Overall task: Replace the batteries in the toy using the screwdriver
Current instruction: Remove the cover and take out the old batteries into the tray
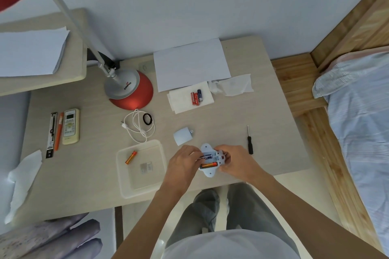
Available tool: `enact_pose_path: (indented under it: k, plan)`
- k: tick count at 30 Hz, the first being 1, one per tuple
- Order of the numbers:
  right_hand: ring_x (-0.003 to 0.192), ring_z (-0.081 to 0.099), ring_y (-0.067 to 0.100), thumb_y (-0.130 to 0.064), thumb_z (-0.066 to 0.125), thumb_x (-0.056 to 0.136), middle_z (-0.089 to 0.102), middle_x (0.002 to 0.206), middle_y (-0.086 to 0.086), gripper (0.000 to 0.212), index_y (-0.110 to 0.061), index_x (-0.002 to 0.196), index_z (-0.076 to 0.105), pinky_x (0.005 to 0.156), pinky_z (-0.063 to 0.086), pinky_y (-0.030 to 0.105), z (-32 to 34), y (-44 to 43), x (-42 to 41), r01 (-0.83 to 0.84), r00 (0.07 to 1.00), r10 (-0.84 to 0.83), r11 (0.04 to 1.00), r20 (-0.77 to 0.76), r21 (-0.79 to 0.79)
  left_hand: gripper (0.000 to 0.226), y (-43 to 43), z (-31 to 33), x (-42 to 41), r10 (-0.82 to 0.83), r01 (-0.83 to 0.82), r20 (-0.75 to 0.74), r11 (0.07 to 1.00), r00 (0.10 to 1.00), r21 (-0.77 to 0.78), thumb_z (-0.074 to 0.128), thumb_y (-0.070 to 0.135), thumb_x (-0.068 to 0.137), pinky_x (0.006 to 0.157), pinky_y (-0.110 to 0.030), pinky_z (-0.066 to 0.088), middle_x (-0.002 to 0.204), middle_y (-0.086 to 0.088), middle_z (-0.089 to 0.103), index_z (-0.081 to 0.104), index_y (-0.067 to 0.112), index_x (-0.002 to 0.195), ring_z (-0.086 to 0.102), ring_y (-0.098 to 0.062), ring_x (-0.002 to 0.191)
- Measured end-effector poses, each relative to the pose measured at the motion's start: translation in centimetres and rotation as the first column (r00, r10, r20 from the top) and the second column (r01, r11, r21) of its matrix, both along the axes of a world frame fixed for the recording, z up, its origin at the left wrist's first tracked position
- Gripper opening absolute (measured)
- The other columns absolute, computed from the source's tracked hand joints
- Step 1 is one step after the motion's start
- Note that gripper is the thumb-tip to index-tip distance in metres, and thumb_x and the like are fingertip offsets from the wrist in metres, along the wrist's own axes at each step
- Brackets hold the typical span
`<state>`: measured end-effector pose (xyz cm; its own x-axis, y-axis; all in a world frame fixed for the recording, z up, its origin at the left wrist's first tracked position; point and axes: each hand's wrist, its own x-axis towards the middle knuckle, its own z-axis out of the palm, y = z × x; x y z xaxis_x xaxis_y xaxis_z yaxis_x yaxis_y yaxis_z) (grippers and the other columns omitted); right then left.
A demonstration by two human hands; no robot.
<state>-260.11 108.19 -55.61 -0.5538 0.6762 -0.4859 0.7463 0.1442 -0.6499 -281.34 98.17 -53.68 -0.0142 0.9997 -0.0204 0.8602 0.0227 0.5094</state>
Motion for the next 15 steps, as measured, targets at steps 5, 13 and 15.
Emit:
enact_pose_path:
  k: [5,13,15]
  plan:
    - [0.107,0.07,0.008,-0.027,0.088,0.085,0.074,0.125,-0.009,0.057,-0.029,0.137,0.064,0.102,0.058,0.026,0.2,0.1,0.1,-0.022,1.0,0.022,1.0,-0.015,-0.007,0.014,-2.3,1.3,-3.4,0.157,-0.163,0.087,0.985,0.984,0.059,0.077,0.027,0.097,0.081,-0.03,0.06,0.102,0.005,0.075,0.079,0.02,0.11,0.068,-0.012,0.094]
    - [0.112,0.07,0.01,-0.028,0.087,0.087,0.073,0.13,-0.006,0.059,-0.027,0.14,0.062,0.098,0.051,0.019,0.3,0.1,0.2,-0.023,1.0,0.023,1.0,-0.009,-0.005,0.01,-6.9,-0.8,-11.0,0.417,-0.419,0.055,0.908,0.907,0.024,0.079,0.018,0.095,0.113,-0.041,0.051,0.096,0.007,0.076,0.08,0.016,0.105,0.073,-0.018,0.092]
    - [0.111,0.07,0.01,-0.029,0.087,0.087,0.073,0.129,-0.006,0.058,-0.027,0.139,0.062,0.096,0.051,0.017,0.2,0.1,0.2,-0.024,1.0,0.024,1.0,-0.011,0.004,0.01,-7.8,-2.4,-12.0,0.461,-0.459,0.045,0.887,0.886,-0.047,0.079,0.016,0.095,0.112,-0.036,0.051,0.098,0.005,0.076,0.08,0.017,0.105,0.073,-0.024,0.115]
